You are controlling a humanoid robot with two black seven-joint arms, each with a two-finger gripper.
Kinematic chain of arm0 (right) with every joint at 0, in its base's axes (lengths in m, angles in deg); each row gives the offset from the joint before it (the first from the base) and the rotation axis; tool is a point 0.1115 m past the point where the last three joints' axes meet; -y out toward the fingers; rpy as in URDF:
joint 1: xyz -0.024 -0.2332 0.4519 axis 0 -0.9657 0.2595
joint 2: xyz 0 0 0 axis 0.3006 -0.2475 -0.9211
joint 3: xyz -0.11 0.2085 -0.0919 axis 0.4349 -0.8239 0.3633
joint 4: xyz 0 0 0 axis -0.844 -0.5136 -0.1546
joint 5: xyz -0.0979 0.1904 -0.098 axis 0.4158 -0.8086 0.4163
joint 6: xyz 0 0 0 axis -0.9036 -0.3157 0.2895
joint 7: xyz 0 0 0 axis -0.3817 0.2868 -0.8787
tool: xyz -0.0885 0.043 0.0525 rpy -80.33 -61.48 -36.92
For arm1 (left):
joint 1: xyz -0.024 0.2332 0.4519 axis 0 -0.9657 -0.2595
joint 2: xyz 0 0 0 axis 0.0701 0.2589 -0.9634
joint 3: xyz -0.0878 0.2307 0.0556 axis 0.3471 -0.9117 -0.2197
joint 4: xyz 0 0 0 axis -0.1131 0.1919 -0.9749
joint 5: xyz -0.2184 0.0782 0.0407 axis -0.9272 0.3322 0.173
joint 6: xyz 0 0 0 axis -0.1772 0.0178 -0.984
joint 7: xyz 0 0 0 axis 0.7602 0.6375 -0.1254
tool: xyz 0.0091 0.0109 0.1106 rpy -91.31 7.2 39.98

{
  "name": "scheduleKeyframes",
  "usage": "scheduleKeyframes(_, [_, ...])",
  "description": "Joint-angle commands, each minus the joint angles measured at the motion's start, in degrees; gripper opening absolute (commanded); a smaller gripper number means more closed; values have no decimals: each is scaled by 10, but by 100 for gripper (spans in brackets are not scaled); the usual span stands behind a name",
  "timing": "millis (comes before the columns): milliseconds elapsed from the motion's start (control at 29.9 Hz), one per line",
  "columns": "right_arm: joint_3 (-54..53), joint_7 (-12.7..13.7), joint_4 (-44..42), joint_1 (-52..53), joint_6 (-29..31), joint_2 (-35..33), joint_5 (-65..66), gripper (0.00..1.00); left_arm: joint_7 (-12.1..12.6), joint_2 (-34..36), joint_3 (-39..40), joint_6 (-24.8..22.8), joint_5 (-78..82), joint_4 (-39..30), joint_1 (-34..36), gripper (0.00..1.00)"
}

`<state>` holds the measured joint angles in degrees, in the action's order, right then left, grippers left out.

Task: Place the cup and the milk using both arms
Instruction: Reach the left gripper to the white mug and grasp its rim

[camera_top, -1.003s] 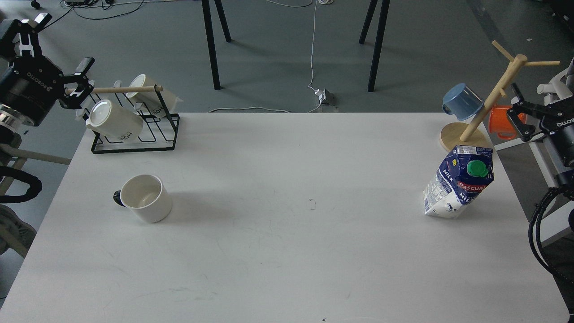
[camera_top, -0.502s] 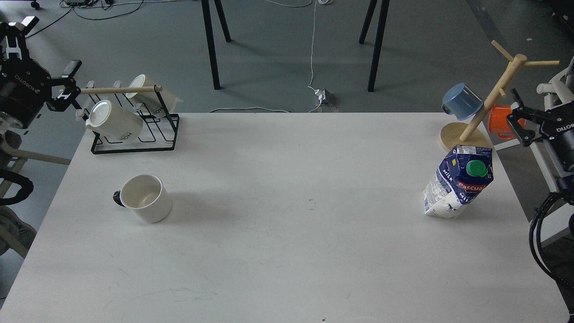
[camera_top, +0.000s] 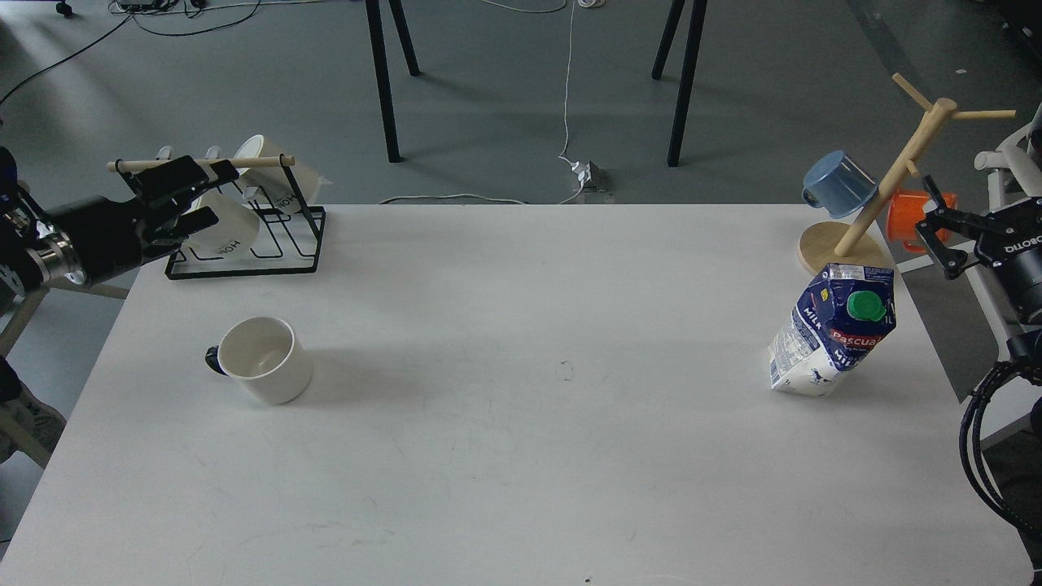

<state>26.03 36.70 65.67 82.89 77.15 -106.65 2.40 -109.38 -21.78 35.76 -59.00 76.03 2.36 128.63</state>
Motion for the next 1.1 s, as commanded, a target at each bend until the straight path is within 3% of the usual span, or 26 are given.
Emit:
scheduleKeyframes(0, [0,0,-1,-6,0,-1,0,98,0,0,-6,6,150,-1,-8,99])
scheduleKeyframes(134, [0,0,-1,-7,0,0,0,98,0,-3,-57,86,306,5,-5,98])
scheduleKeyframes(234, [0,0,-1,-8,0,4,0,98,0,-13,-75,110,337,9,-5,98])
scheduleKeyframes(635, [0,0,1,-16,0,6,0,98,0,-68,-89,117,349,63,-12,98])
scheduleKeyframes(903, [-2,0,1,-20,0,6,-1,98,0,-102,-98,152,345,111,-25,97])
scheduleKeyframes(970, [-5,-1,1,-26,0,6,-1,98,0,-104,-98,152,345,112,-32,94])
scheduleKeyframes(1070, [-7,-1,1,-31,0,5,-1,98,0,-104,-97,153,344,114,-39,81])
